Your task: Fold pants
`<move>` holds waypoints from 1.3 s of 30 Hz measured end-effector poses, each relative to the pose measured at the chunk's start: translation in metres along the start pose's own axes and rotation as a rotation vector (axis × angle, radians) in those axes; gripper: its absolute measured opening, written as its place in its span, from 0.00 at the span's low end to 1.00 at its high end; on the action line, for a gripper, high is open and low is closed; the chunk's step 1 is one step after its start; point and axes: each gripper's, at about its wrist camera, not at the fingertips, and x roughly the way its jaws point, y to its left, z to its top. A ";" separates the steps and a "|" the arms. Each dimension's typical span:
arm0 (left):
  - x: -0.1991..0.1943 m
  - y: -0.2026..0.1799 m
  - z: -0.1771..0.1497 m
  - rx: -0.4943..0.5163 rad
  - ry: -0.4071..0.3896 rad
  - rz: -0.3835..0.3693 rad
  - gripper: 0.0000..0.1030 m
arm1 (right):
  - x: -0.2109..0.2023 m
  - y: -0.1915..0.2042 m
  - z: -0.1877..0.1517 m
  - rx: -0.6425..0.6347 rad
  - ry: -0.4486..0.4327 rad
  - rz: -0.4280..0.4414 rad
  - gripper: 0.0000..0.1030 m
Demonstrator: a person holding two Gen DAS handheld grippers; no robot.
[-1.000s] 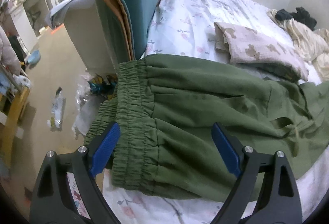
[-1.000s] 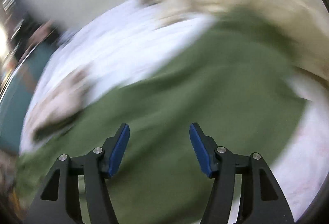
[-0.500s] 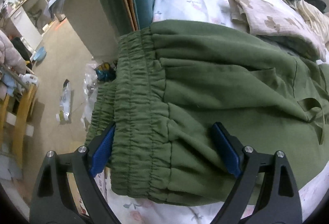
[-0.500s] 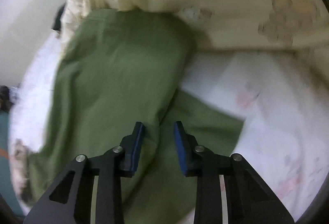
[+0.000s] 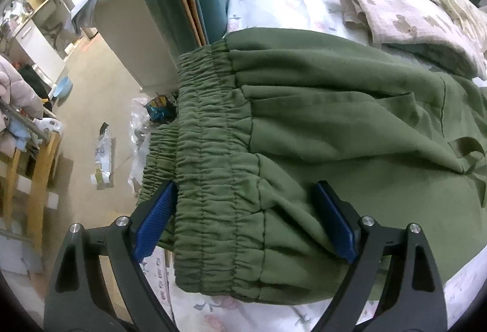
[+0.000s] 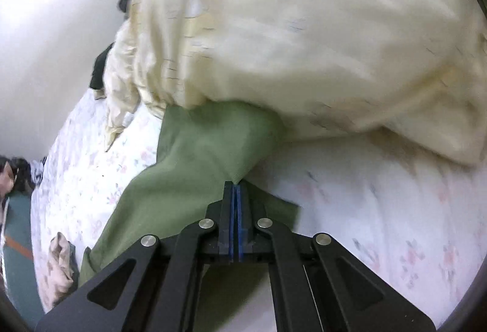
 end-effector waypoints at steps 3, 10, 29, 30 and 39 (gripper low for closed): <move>0.000 0.003 0.000 -0.021 0.009 0.001 0.86 | 0.050 -0.020 -0.018 0.016 0.166 -0.110 0.00; -0.010 0.008 0.006 -0.063 -0.004 -0.031 0.85 | 0.030 -0.008 -0.029 -0.056 0.102 -0.154 0.08; -0.075 0.043 -0.103 -0.773 -0.019 -0.493 0.93 | -0.073 0.083 -0.227 -0.098 0.367 0.365 0.64; -0.061 0.029 -0.123 -0.786 0.030 -0.505 0.93 | -0.071 0.081 -0.231 -0.107 0.373 0.345 0.65; -0.018 0.035 -0.114 -0.788 -0.134 -0.474 0.93 | -0.041 0.051 -0.227 0.003 0.405 0.263 0.65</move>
